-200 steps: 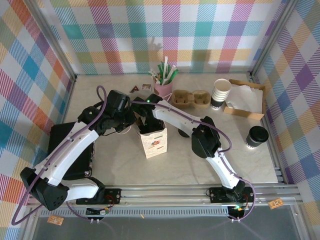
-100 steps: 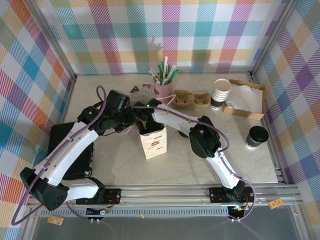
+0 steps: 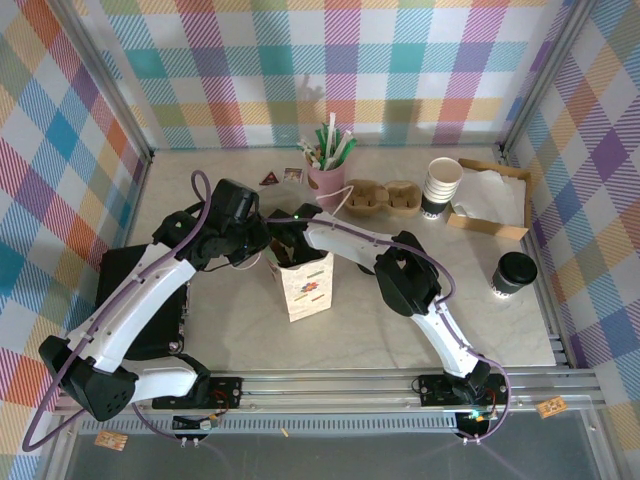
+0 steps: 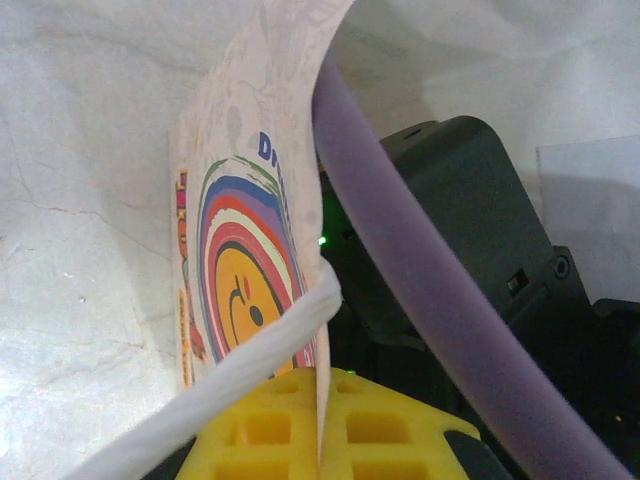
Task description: Pack the takeout coffee
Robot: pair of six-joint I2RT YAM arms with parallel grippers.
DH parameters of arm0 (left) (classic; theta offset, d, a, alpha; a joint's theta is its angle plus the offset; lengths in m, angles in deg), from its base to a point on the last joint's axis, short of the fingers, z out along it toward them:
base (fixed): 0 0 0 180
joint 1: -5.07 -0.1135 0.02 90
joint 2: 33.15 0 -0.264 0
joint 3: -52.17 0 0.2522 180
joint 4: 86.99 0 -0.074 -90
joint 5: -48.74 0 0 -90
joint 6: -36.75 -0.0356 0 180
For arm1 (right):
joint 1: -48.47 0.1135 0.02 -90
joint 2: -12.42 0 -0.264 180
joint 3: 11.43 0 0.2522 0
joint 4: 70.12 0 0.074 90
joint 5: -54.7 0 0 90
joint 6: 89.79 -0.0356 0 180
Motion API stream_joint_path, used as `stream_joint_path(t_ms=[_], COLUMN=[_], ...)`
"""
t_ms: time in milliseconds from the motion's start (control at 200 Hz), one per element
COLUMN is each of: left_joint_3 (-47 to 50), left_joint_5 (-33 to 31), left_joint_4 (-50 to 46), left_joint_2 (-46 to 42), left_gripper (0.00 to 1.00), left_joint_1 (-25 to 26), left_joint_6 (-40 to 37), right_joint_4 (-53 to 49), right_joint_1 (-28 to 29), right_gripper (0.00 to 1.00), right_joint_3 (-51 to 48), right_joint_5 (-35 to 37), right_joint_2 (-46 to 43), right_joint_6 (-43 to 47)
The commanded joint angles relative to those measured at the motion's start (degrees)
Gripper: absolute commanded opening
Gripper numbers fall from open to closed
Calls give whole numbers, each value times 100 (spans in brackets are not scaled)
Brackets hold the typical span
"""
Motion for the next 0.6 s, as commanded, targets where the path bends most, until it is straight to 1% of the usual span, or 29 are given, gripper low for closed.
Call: stream_joint_path(t_ms=[0, 365, 595], left_joint_3=[-220, -103, -149], left_joint_5=[128, 106, 93], left_joint_4=[-80, -100, -162], left_joint_2=[-162, -247, -279], left_gripper=[0, 0, 0], left_joint_1=[77, 77, 78], left_joint_6=[-31, -34, -49], right_joint_4=[39, 127, 170], right_joint_1=[34, 34, 27], right_gripper=[3, 3, 3], right_joint_3=[-131, -263, -313], right_joint_5=[120, 82, 195], right_joint_2=[132, 259, 391], right_joint_6=[17, 35, 72])
